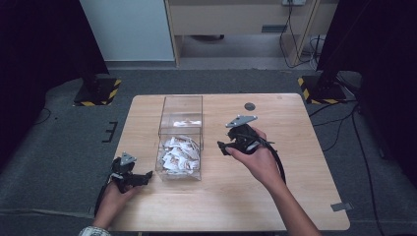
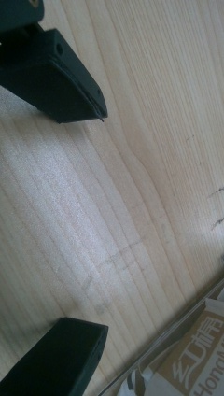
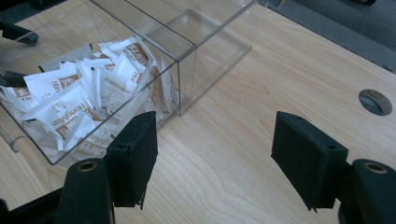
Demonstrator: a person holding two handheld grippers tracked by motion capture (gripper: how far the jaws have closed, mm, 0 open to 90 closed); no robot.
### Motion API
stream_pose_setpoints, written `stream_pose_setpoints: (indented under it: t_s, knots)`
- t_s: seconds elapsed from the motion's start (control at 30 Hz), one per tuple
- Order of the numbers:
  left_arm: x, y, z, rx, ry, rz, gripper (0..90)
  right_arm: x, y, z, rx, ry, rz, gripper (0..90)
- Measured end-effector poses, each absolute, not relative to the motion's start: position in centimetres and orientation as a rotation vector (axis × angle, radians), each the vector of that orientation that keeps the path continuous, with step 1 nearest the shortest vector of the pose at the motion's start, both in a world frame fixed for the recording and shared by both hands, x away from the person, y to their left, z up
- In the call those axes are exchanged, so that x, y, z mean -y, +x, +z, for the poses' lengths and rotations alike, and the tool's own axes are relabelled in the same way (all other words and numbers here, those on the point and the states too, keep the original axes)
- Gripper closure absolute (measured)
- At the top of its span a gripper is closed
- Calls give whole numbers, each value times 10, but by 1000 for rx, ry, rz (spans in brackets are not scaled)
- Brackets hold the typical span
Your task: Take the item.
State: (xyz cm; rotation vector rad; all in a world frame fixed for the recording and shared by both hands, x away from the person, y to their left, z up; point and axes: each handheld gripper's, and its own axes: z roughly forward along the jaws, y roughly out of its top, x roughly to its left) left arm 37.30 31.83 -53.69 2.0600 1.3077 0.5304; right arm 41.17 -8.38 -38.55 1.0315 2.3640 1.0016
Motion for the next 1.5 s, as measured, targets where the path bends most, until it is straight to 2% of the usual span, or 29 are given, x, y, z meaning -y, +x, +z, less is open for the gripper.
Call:
stream_pose_setpoints:
  t_s: [0.1,0.53,0.8,1.5]
  knots:
    - [-318,373,-537,-1308,2060,531,0,78,413,-384,-2371,1013,1006,315]
    - [-318,373,-537,-1308,2060,530,0,56,418,-378,-2401,946,1027,443]
    - [-318,373,-537,-1307,2058,531,0,40,419,-378,-2415,908,1039,476]
    - [-318,373,-537,-1307,2057,529,0,-1,420,-393,-2455,840,1091,644]
